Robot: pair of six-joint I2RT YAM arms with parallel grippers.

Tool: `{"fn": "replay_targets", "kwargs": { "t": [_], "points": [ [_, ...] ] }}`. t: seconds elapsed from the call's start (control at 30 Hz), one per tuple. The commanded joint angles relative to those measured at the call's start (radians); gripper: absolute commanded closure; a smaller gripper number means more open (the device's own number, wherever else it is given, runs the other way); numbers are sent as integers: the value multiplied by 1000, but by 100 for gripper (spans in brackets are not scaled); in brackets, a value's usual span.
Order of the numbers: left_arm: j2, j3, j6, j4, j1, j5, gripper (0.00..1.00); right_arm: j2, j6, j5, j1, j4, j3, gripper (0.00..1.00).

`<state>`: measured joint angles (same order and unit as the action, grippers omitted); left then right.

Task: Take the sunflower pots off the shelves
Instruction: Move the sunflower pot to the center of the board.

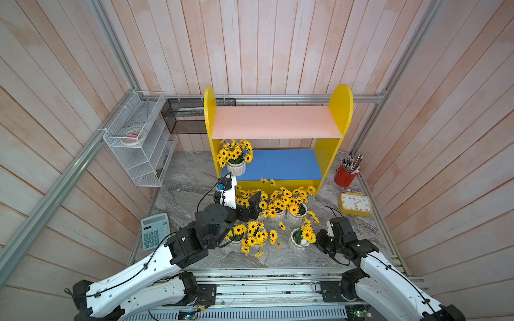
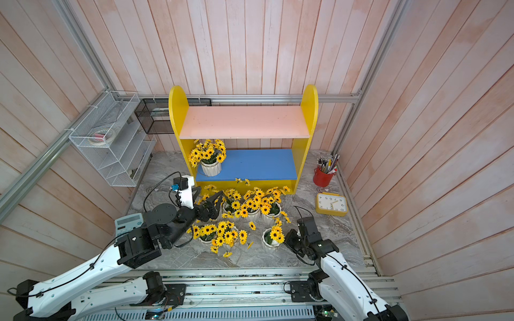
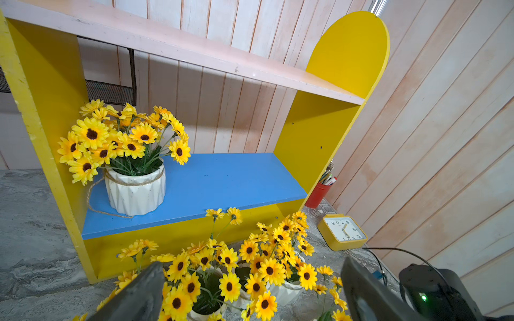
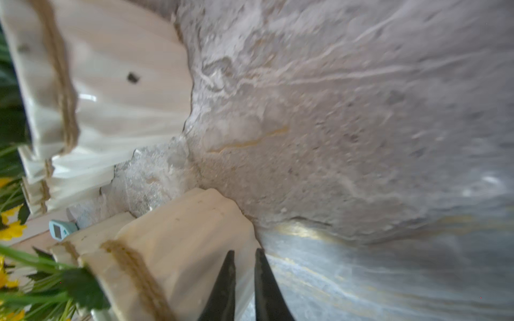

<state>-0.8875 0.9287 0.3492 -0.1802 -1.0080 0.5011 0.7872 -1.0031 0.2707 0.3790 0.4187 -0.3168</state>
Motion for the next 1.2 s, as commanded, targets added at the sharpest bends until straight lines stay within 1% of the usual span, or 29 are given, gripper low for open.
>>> {"fn": "replay_targets", "kwargs": {
  "t": [0.0,0.17,0.43,0.5,0.67,0.8,0.9,0.93,1.0,1.03,1.07,1.13,1.17],
  "points": [
    [-2,3,13,-16,4,-5,0,6,-117,17,73,-130,12,85],
    [-13,2,12,-7,3,1,0,65,-183,10,147,-285,5,85],
    [-27,19,8,-11,4,1,0,173,-220,-6,237,-461,-11,85],
    [-33,21,9,-11,4,0,0,182,-209,-9,242,-482,-14,84],
    [-50,21,-8,-8,4,17,0,172,-236,22,242,-576,34,84],
    [-67,38,-9,-9,7,0,0,138,-272,96,241,-679,64,83],
    [-74,48,-23,-11,12,-1,0,96,-226,39,233,-522,35,81],
    [-76,56,-29,-16,17,1,0,78,-217,21,227,-495,37,81],
    [-82,75,-44,-33,35,-4,0,38,-182,7,196,-410,38,80],
    [-85,83,-52,-39,44,-18,0,23,-157,7,170,-368,35,77],
    [-92,87,-61,-46,87,-41,0,7,-124,16,133,-321,33,74],
    [-116,100,-54,-88,154,-79,0,-29,-37,31,43,-227,9,71],
    [-133,104,-44,-113,192,-95,0,-50,12,23,0,-175,-15,68]
  ]
}}
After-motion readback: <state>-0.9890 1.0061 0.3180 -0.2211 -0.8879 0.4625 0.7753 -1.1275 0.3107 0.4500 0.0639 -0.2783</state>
